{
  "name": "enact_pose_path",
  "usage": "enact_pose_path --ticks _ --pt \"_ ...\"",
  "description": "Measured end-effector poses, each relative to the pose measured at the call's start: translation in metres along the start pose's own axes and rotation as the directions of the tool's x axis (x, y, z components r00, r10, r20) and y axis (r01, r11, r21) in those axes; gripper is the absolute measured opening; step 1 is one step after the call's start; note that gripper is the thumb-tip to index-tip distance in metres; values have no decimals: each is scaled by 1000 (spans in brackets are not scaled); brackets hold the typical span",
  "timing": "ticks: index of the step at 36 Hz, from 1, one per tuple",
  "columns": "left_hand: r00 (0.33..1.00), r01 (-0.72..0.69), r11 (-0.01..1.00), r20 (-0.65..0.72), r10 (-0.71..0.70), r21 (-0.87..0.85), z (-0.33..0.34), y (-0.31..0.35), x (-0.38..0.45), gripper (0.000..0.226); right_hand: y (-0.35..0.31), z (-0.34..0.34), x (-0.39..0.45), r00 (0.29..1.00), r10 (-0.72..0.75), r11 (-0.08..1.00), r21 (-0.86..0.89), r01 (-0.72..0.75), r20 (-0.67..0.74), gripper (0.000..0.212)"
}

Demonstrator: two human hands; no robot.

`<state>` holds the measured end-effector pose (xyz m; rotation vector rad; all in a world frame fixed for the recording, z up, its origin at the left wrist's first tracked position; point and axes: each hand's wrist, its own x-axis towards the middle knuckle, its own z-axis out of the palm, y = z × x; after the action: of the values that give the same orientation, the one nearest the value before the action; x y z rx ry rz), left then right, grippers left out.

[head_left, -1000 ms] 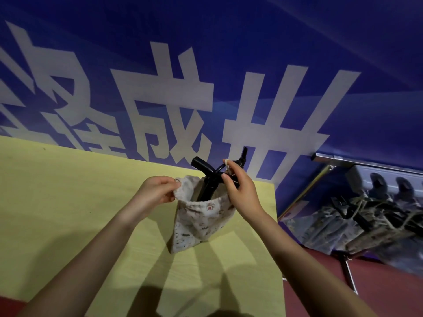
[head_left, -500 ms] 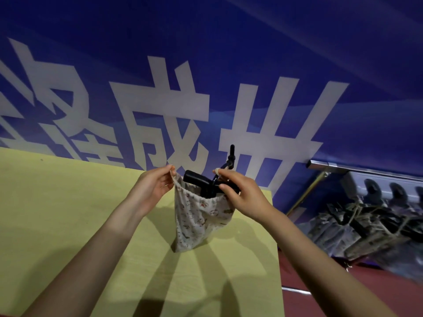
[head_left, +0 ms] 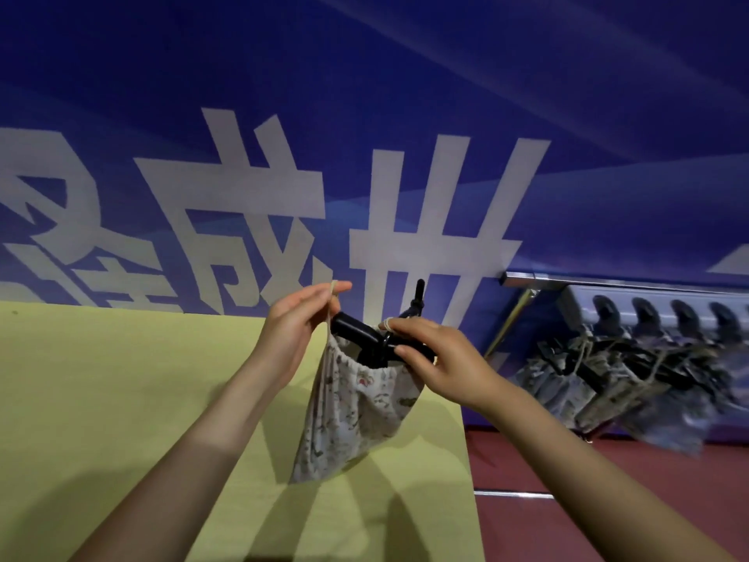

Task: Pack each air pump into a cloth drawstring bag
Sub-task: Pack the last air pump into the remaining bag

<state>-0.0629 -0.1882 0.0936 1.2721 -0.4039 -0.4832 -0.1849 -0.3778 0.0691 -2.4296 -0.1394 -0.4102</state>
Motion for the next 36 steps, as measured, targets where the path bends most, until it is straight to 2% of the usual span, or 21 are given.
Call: enact_pose_path --ticks 3,9,11,13,16,20,22,26,30,36 --pt "998 6 1000 63 -6 3 21 -10 -5 26 12 -16 -17 1000 16 1000 -11 -16 -18 41" --pt "964 -46 975 265 -14 219 72 -32 -19 30 36 -51 -50 998 -66 998 12 66 -19 32" --pt "959 -65 968 282 -7 244 97 -40 -24 30 45 -59 -58 997 -57 994 89 61 -43 27" --pt "973 -39 976 230 -12 215 124 -49 -28 31 54 -68 -68 992 42 966 258 -10 -122 22" --pt "991 -11 979 131 -15 201 154 -63 -33 36 65 -81 -81 930 280 831 546 -111 -237 9" --pt "999 -40 960 35 31 276 187 -83 -37 40 76 -113 -97 841 463 647 756 -104 -280 15" --pt "999 -34 953 8 33 302 198 -89 -39 40 83 -129 -103 822 503 610 784 -118 -268 15" --pt "998 -22 942 -42 38 335 216 -99 -43 40 100 -153 -118 853 486 688 686 -239 -190 16" --pt "994 -39 941 -81 70 335 235 -100 -44 37 108 -159 -130 863 499 667 673 -321 -83 23" --pt "976 -41 962 -197 97 268 254 -94 -43 37 105 -152 -142 835 544 633 692 -347 -79 24"
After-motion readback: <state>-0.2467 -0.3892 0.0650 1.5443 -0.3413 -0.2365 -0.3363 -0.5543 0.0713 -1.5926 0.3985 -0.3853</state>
